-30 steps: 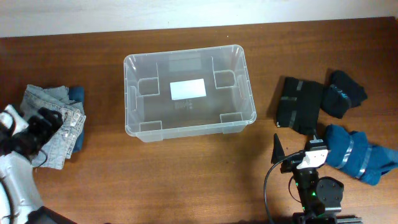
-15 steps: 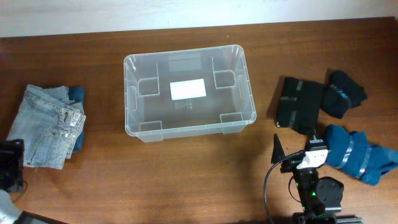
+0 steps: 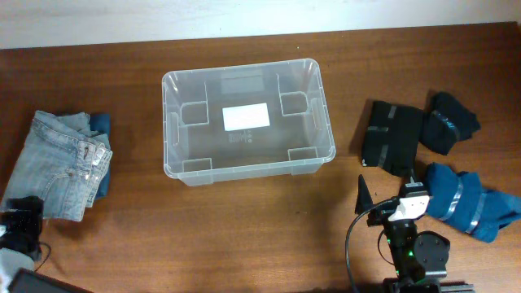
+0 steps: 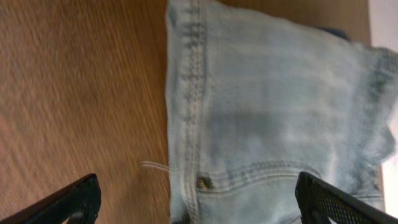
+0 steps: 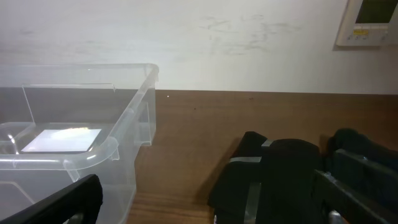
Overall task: Pack container
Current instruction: 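Move the left gripper down onto the light-blue folded jeans and grasp, then lift the light-blue jeans with the left gripper over the bin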
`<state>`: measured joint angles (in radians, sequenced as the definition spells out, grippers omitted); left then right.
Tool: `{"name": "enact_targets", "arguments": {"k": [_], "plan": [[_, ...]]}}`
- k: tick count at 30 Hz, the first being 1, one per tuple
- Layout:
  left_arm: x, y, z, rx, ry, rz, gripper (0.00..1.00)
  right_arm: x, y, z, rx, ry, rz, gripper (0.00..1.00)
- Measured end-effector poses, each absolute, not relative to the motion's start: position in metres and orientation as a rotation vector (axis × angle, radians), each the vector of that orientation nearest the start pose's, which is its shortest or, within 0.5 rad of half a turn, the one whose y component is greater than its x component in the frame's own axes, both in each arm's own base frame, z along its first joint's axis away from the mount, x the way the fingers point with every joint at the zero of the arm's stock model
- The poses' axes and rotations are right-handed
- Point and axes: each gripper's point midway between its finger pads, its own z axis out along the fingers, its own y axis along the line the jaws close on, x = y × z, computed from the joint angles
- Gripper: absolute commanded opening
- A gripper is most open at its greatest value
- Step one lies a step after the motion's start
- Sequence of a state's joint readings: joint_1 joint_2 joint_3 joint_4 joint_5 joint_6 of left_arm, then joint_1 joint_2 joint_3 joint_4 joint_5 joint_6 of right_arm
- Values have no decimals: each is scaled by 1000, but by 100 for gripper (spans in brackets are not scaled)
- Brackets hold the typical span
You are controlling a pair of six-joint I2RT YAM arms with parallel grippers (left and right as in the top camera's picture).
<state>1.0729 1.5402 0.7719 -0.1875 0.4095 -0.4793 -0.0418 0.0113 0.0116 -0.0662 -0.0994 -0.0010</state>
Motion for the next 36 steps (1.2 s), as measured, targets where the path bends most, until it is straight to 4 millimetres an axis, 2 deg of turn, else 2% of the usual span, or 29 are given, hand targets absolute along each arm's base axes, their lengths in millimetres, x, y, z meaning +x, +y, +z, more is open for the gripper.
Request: {"name": "enact_targets", "arguments": {"k": [5, 7, 9, 10, 14, 17, 20, 21, 27, 32, 34, 36], "plan": [[241, 299, 34, -1589, 1845, -261, 99, 246, 7, 160, -42, 1636, 49, 98], [245, 301, 30, -1575, 1841, -270, 99, 246, 7, 160, -43, 1636, 49, 98], [250, 302, 32, -1547, 1837, -274, 94, 246, 7, 160, -42, 1636, 49, 98], [253, 302, 33, -1534, 1838, -274, 89, 246, 7, 160, -43, 1636, 49, 98], [277, 295, 43, -1430, 1845, -296, 57, 246, 7, 160, -43, 1636, 49, 98], [294, 289, 51, -1357, 1850, -313, 53, 246, 7, 161, -42, 1636, 49, 98], [301, 284, 52, -1333, 1860, -316, 41, 246, 7, 161, -43, 1636, 49, 98], [303, 283, 53, -1326, 1862, -318, 32, 246, 7, 161, -42, 1636, 50, 98], [314, 273, 57, -1279, 1870, -354, 1, 246, 7, 160, -42, 1636, 49, 99], [322, 263, 67, -1218, 1867, -438, 1, 246, 7, 160, -43, 1636, 49, 98], [327, 259, 82, -1167, 1853, -472, 1, 246, 7, 161, -43, 1636, 49, 98], [335, 253, 108, -1084, 1830, -501, 1, 246, 7, 160, -42, 1636, 49, 98]]}}
